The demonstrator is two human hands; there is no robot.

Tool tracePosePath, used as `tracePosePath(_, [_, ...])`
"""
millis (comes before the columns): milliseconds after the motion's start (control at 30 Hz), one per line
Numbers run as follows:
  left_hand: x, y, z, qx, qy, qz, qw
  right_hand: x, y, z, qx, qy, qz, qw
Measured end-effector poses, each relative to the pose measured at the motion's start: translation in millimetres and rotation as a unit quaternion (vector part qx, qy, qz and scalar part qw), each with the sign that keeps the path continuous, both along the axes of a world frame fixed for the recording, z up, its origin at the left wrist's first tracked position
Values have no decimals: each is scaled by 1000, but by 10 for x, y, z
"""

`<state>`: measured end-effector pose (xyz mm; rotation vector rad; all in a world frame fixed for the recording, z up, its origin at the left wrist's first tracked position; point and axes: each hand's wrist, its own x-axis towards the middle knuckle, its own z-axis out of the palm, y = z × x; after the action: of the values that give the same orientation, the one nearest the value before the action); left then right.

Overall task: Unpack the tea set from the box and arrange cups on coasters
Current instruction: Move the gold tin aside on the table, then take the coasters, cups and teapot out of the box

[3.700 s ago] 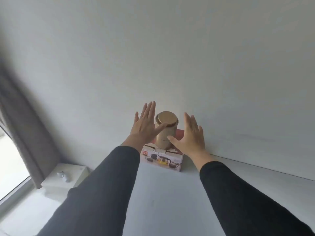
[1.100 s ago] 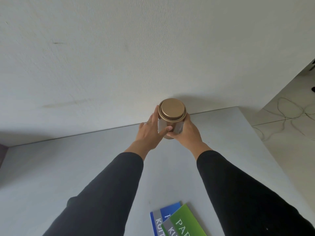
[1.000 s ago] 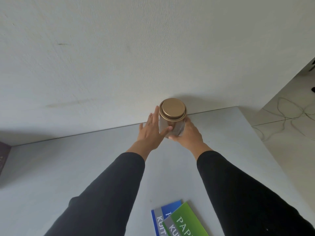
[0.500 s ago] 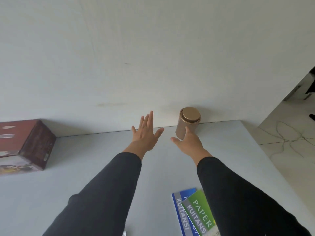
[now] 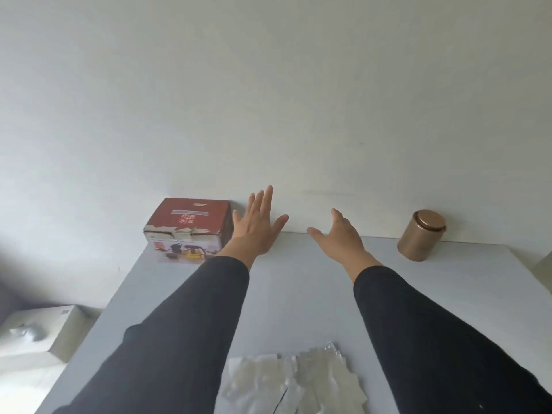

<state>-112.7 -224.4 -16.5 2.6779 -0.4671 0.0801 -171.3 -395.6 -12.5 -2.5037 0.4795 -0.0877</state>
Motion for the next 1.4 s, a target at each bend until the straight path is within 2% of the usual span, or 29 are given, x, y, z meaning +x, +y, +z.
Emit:
tracePosePath(200, [-39, 965, 23, -5, 9, 60, 998, 14, 889, 1, -10, 4, 66, 998])
tracePosePath(467, [108, 1655, -124, 23, 24, 104, 994, 434, 1464, -33, -26, 13, 119, 992])
tracePosePath(600, [262, 1905, -227, 50, 53, 127, 989, 693, 1725, -123, -9, 18, 135, 991])
tracePosePath(767, [507, 2196, -462, 22, 102, 165, 981, 919, 2043, -343, 42, 52, 140, 988])
tracePosePath(900, [859, 2389, -650, -28, 138, 192, 971, 1191, 2199, -548, 110, 58, 83, 989])
tracePosePath(1067, [1366, 2521, -818, -142, 196, 210, 947, 1552, 2307, -768, 204, 79, -54, 974])
tracePosePath(1400, [1798, 2566, -1044, -262, 280, 201, 901, 1881, 2445, -1006, 256, 86, -147, 952])
